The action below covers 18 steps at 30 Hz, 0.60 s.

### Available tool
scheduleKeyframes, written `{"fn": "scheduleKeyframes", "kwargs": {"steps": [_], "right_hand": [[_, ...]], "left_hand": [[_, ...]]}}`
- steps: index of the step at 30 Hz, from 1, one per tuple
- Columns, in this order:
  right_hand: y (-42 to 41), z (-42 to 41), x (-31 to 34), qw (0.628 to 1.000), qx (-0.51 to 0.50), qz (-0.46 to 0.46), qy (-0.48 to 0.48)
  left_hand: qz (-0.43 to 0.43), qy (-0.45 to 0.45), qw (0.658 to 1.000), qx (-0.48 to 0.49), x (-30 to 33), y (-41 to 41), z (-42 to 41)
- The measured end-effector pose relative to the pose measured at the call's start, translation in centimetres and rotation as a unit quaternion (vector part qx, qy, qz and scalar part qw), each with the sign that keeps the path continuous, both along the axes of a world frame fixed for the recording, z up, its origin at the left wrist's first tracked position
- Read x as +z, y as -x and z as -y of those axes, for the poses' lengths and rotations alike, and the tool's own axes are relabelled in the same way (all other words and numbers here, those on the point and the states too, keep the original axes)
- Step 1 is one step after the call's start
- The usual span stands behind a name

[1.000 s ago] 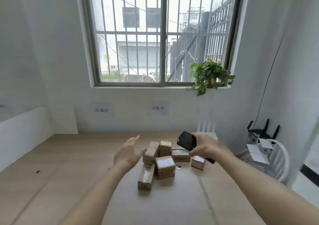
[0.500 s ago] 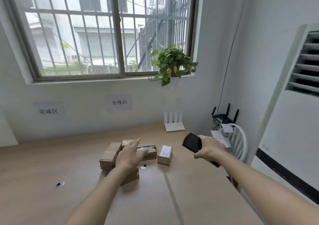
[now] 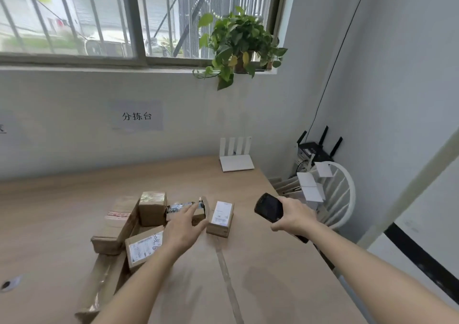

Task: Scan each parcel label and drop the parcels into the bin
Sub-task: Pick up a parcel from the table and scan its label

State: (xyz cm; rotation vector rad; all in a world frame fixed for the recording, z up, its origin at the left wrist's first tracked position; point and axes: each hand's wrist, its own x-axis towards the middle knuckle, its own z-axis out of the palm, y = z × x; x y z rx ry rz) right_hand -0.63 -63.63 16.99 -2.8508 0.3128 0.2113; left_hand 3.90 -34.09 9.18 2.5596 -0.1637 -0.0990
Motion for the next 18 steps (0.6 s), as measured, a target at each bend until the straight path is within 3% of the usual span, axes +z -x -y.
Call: {"fn": "scheduleKeyframes", "kwargs": {"steps": [6, 11, 18], "right_hand": [[-8.0, -0.7, -6.3, 0.998, -0.013, -0.041, -0.041], [-12.1, -0.9, -11.7, 0.993, -0.028, -0.089, -0.074], [-17.1, -0.8, -18.2, 0.988, -0.024, -0.123, -0.09]], "left_hand": [[-0.055, 0.003, 0.998, -0.009, -6.0, -7.8, 0.2], [-0.088, -0.026, 0.996, -0.015, -10.1, -11.2, 0.5], [-0.131, 0.003, 0.991, -0.014, -15.9, -14.8, 2.5]]}}
